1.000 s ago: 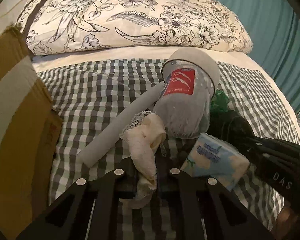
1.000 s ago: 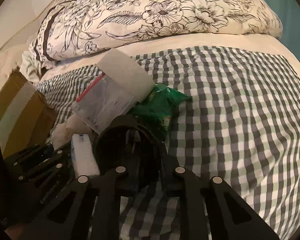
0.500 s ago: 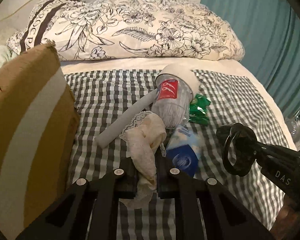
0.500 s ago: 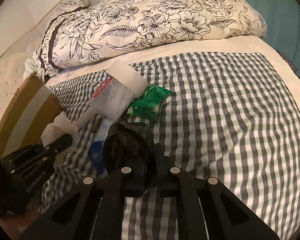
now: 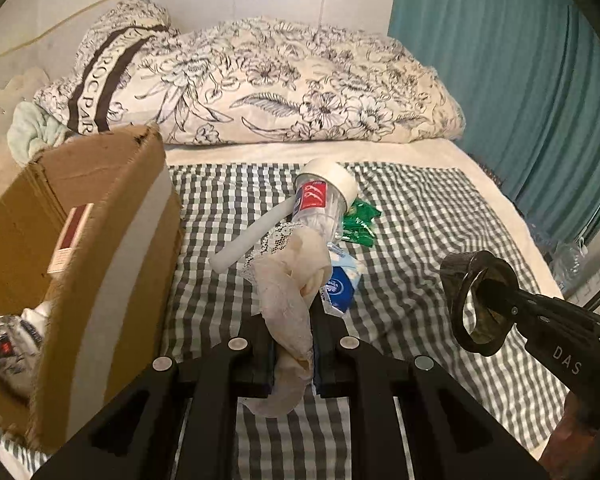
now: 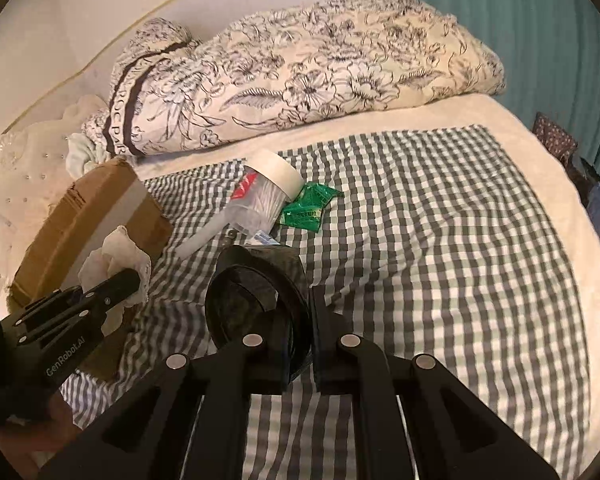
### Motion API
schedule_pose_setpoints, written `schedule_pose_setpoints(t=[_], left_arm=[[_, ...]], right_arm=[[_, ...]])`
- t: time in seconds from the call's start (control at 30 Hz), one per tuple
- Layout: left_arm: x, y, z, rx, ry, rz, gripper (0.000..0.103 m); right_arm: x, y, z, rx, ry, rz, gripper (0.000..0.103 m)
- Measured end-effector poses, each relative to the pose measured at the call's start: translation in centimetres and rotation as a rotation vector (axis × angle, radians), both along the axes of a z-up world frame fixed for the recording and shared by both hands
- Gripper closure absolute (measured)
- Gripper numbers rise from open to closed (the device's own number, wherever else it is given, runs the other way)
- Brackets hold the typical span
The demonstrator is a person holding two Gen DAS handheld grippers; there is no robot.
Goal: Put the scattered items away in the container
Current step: 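Carry the lace cloth and black ring over the cardboard box with both tools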
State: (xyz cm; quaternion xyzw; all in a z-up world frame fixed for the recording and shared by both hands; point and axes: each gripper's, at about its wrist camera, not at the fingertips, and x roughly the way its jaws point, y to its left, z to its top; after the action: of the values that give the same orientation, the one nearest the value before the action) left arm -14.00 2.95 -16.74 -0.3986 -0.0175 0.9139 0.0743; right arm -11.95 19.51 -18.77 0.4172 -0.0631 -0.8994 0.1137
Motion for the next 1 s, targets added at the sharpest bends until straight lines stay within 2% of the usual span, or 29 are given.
schedule_pose_setpoints(t=[0.53,1.0], left_arm=[[6.5,-0.7,5.6,0.034,0.085,0.015,0.09],[11.0,-1.6,9.0,0.042,0.142,0.009,0.09]], right_arm=[[7.3,0.6,5.7,0.004,0.11,-0.006,0.095],[11.7,1.3,9.3,0.006,0.198,-0.016,0.095]])
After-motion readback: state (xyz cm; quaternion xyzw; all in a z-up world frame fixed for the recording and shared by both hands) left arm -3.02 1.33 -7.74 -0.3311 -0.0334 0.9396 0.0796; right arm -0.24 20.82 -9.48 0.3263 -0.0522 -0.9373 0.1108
